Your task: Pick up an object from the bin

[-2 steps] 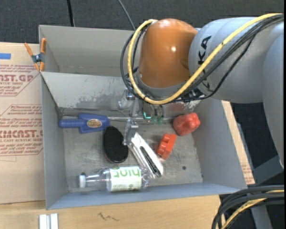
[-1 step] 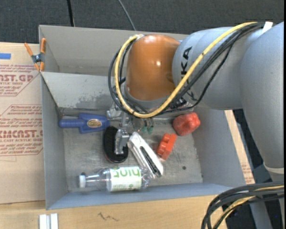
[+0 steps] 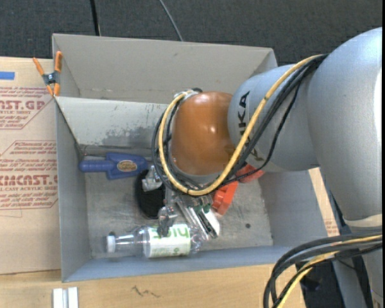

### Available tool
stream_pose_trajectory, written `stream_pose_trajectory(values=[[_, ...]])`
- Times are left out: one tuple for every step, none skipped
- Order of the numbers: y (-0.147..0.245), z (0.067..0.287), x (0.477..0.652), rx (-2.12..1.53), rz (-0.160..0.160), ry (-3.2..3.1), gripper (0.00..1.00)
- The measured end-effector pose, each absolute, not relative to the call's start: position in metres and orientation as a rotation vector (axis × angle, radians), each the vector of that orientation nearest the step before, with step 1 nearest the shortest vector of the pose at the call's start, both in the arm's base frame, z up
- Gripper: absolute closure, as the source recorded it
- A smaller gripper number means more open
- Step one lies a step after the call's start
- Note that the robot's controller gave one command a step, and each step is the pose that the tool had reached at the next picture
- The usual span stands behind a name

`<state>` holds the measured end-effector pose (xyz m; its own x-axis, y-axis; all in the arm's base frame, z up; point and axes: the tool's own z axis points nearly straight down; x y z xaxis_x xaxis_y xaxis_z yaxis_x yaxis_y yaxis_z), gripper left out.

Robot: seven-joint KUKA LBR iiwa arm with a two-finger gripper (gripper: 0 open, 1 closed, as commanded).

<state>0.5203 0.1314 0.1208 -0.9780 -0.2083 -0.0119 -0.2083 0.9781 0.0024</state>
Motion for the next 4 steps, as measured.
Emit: stream_pose_trajectory(values=[[0.133, 0.118, 0.518, -0.373, 0.013, 3.080, 0.00], [0.130, 0.112, 0.529, -0.409, 0.019, 3.073, 0.00], [0.128, 0.112, 0.528, -0.405, 0.015, 3.070, 0.00], [0.124, 0.104, 0.532, -0.291, 0.018, 3.066, 0.00]])
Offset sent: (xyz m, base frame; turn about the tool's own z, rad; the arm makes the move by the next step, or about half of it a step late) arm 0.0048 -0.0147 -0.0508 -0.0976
